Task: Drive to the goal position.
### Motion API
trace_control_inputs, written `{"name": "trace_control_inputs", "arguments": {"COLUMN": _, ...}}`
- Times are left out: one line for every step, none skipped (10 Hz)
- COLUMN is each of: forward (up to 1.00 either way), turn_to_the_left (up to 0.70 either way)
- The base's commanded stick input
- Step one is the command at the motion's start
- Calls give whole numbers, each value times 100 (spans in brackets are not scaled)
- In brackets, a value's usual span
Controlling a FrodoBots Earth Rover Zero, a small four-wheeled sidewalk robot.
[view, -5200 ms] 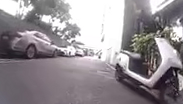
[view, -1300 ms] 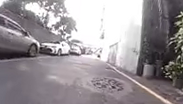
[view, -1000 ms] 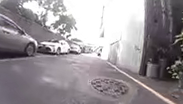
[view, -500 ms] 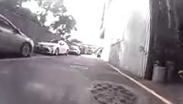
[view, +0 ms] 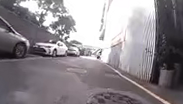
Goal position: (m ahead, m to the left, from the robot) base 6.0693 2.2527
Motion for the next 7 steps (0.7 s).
{"name": "trace_control_inputs", "arguments": {"forward": 70, "turn_to_the_left": 0}}
{"name": "trace_control_inputs", "arguments": {"forward": 70, "turn_to_the_left": 0}}
{"name": "trace_control_inputs", "arguments": {"forward": 70, "turn_to_the_left": 0}}
{"name": "trace_control_inputs", "arguments": {"forward": 70, "turn_to_the_left": 0}}
{"name": "trace_control_inputs", "arguments": {"forward": 70, "turn_to_the_left": 0}}
{"name": "trace_control_inputs", "arguments": {"forward": 70, "turn_to_the_left": 0}}
{"name": "trace_control_inputs", "arguments": {"forward": 70, "turn_to_the_left": 0}}
